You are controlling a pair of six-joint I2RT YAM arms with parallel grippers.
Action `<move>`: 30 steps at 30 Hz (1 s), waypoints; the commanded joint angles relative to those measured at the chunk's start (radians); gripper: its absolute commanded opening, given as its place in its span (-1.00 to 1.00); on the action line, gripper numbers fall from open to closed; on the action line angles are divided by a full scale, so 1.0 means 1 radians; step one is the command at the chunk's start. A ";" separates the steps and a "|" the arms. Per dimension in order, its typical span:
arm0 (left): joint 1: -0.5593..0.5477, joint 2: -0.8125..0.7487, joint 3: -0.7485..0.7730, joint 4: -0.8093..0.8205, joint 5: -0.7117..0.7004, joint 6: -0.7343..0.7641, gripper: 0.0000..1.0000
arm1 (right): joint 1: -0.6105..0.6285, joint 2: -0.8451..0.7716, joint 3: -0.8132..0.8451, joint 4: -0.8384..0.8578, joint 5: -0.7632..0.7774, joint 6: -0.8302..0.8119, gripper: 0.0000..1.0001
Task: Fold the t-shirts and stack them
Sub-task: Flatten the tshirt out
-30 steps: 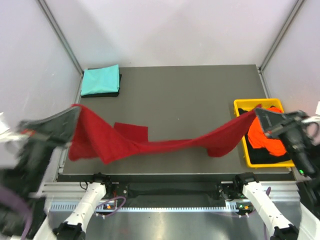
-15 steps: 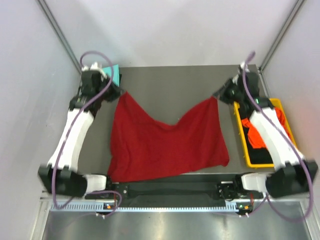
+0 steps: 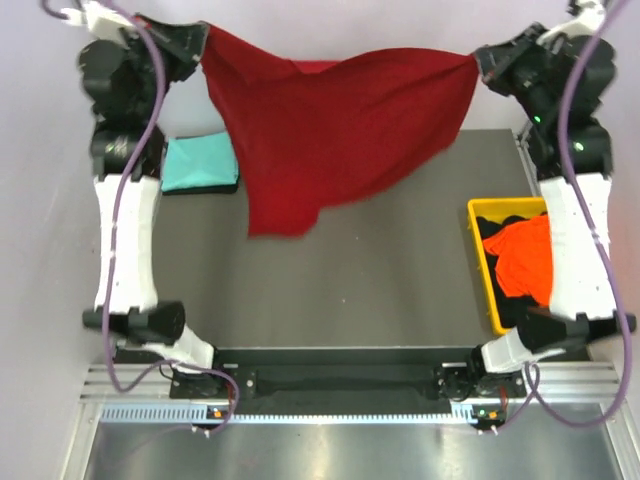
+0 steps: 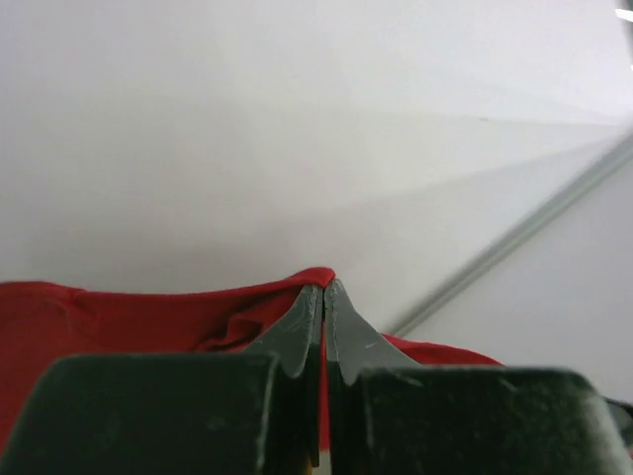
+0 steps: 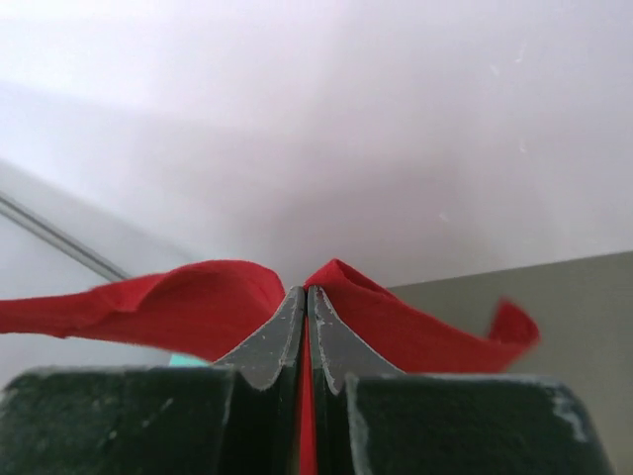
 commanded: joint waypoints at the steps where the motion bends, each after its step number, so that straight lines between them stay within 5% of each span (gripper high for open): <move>1: -0.002 -0.222 -0.139 0.112 0.048 -0.018 -1.00 | -0.024 -0.157 -0.138 0.034 0.019 -0.035 -1.00; 9: -0.008 -0.709 -0.929 0.100 0.172 -0.041 -1.00 | -0.033 -0.501 -0.763 0.037 -0.044 -0.055 -1.00; 13: -0.046 -0.879 -1.250 -0.064 0.171 -0.009 -1.00 | -0.032 -0.622 -1.016 -0.010 -0.021 -0.029 -1.00; 21: -0.056 -1.056 -1.352 -0.487 0.062 0.118 -1.00 | -0.032 -0.784 -1.375 -0.084 -0.147 0.013 -1.00; 30: -0.059 -1.088 -1.443 -0.500 0.024 0.094 -1.00 | -0.032 -0.839 -1.485 -0.188 -0.028 0.040 -1.00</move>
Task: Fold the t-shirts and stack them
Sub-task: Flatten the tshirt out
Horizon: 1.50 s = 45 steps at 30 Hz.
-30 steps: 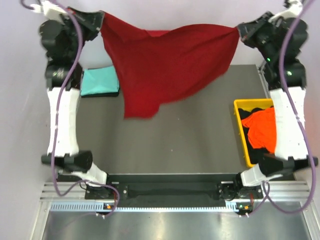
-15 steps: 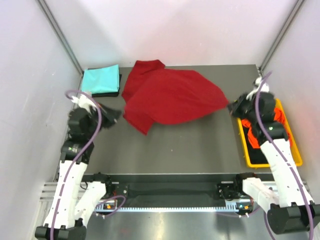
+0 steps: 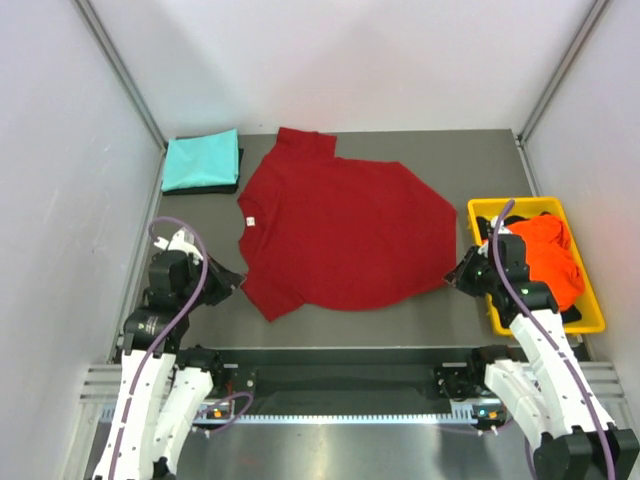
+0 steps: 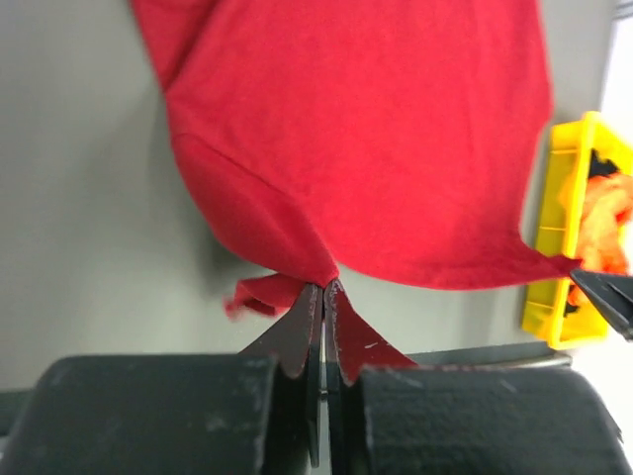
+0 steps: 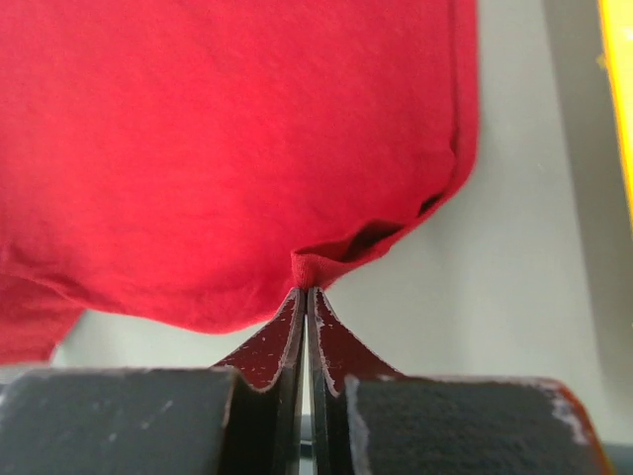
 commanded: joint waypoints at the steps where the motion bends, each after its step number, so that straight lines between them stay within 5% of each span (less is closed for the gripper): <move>1: -0.003 0.007 0.039 -0.026 -0.072 0.021 -1.00 | -0.011 -0.048 -0.007 -0.023 0.050 0.023 -1.00; 13: -0.003 0.266 0.436 0.136 -0.342 0.208 -1.00 | -0.011 0.092 0.292 0.130 -0.042 0.026 -1.00; 17: -0.003 0.480 0.617 0.302 -0.274 0.204 -1.00 | -0.011 0.296 0.523 0.210 0.044 0.035 -1.00; 22: -0.003 0.645 0.927 0.302 -0.191 0.169 -1.00 | -0.005 0.403 0.781 0.135 -0.039 0.012 -1.00; 30: -0.003 0.546 1.162 0.225 -0.174 0.092 -1.00 | -0.005 0.252 1.000 -0.035 -0.128 -0.017 -1.00; 39: -0.003 0.311 1.159 0.187 -0.071 -0.069 -1.00 | -0.005 0.018 1.174 -0.222 -0.197 0.008 -1.00; 45: -0.003 0.286 1.177 0.162 -0.048 -0.081 -1.00 | -0.005 -0.029 1.257 -0.253 -0.197 0.031 -1.00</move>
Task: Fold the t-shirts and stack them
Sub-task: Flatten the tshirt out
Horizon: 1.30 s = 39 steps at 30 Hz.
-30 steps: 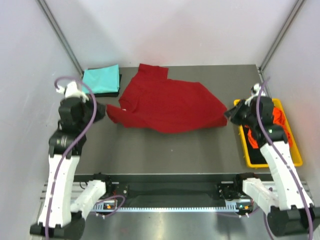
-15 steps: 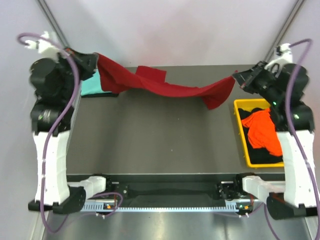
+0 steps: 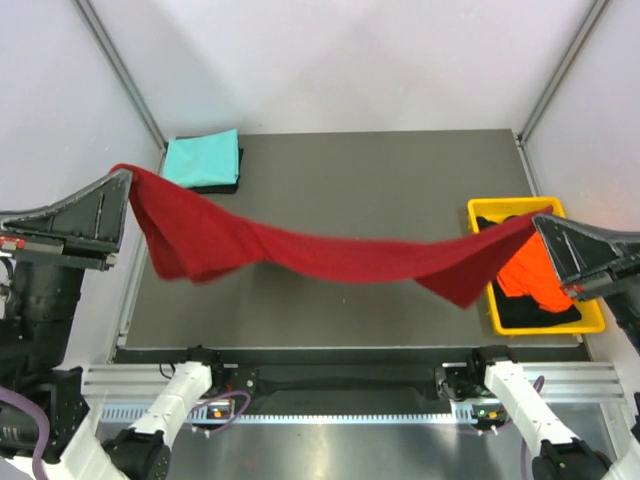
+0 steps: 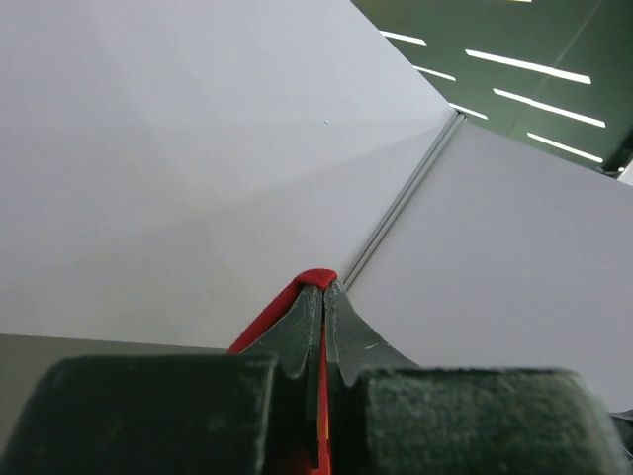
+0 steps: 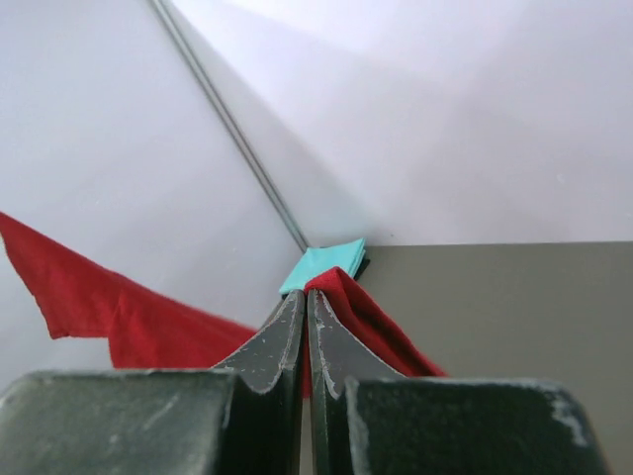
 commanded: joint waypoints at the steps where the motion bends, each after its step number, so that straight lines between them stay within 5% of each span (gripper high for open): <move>1: -0.001 0.029 -0.040 -0.010 0.020 -0.024 -1.00 | -0.005 0.041 0.036 -0.036 -0.027 0.010 -1.00; 9: -0.001 0.250 -0.108 0.096 -0.007 0.105 -1.00 | -0.005 0.216 -0.212 0.294 -0.127 0.073 -1.00; 15: -0.001 0.541 -0.129 0.234 -0.075 0.174 -1.00 | -0.003 0.559 -0.305 0.489 -0.047 0.050 -1.00; 17: 0.000 0.653 -0.103 0.287 -0.144 0.188 -1.00 | 0.001 0.636 -0.247 0.541 0.022 0.043 -1.00; 21: 0.031 0.781 0.009 0.372 -0.216 0.136 -1.00 | -0.006 0.892 0.119 0.457 0.121 -0.003 -1.00; 27: 0.034 0.986 0.553 0.286 -0.187 0.097 -1.00 | -0.023 1.020 0.529 0.350 0.186 -0.044 -1.00; 29: 0.034 0.976 0.616 0.312 -0.129 0.078 -1.00 | -0.040 0.991 0.513 0.356 0.216 -0.061 -1.00; 33: 0.034 0.777 0.329 0.415 -0.092 0.062 -1.00 | -0.074 0.791 0.183 0.440 0.212 -0.104 -1.00; 39: 0.032 0.357 -0.375 0.565 -0.067 0.030 -1.00 | -0.078 0.527 -0.284 0.555 0.214 -0.136 -1.00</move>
